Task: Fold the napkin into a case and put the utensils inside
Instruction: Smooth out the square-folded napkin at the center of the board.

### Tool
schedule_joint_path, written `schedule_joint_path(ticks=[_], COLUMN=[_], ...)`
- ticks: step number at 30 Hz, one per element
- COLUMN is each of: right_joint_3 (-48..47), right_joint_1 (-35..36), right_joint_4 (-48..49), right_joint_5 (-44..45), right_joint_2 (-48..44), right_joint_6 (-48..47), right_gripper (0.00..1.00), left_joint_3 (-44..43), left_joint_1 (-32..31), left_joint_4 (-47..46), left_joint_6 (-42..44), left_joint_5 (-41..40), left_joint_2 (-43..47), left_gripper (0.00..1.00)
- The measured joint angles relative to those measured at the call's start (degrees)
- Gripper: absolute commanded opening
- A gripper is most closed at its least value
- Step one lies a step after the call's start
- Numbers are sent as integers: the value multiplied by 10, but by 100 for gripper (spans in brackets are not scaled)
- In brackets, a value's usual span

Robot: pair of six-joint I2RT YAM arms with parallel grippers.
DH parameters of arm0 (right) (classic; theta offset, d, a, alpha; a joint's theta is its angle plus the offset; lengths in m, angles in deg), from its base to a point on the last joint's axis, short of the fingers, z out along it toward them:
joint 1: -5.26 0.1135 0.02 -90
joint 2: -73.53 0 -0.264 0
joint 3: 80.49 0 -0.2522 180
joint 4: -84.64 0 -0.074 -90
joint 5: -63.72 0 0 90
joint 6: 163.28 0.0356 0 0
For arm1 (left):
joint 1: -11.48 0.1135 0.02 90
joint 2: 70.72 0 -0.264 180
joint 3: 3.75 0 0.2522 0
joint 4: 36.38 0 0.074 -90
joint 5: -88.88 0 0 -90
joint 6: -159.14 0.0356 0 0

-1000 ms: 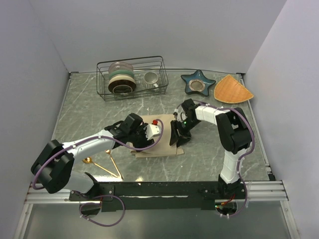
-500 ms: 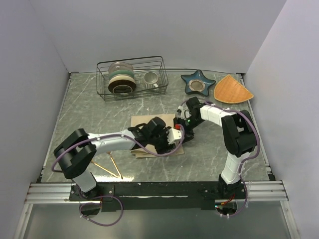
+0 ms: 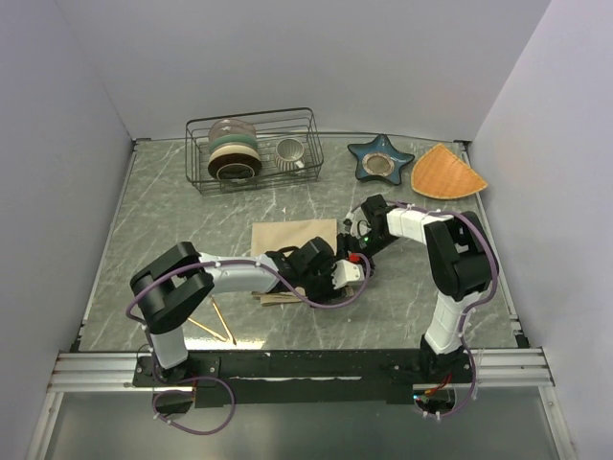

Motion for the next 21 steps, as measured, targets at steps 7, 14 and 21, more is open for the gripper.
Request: schedule_joint_path(ticks=[7,14,21], right_joint_3=[0,0,0], right_joint_1=[0,0,0], right_joint_4=[0,0,0], right_joint_5=[3,9,9], right_joint_2=[9,10,10], right_joint_6=[0,-1,-1], right_gripper=[62,63,64], left_joint_3=[-5,-7,-13], left_joint_1=[0,0,7], left_joint_4=[-1,2,11], left_joint_6=[-3,-6,-9], left_joint_5=[-15,-15,-5], left_joint_2=[-12,-12,-11], left_gripper=[40,32,32])
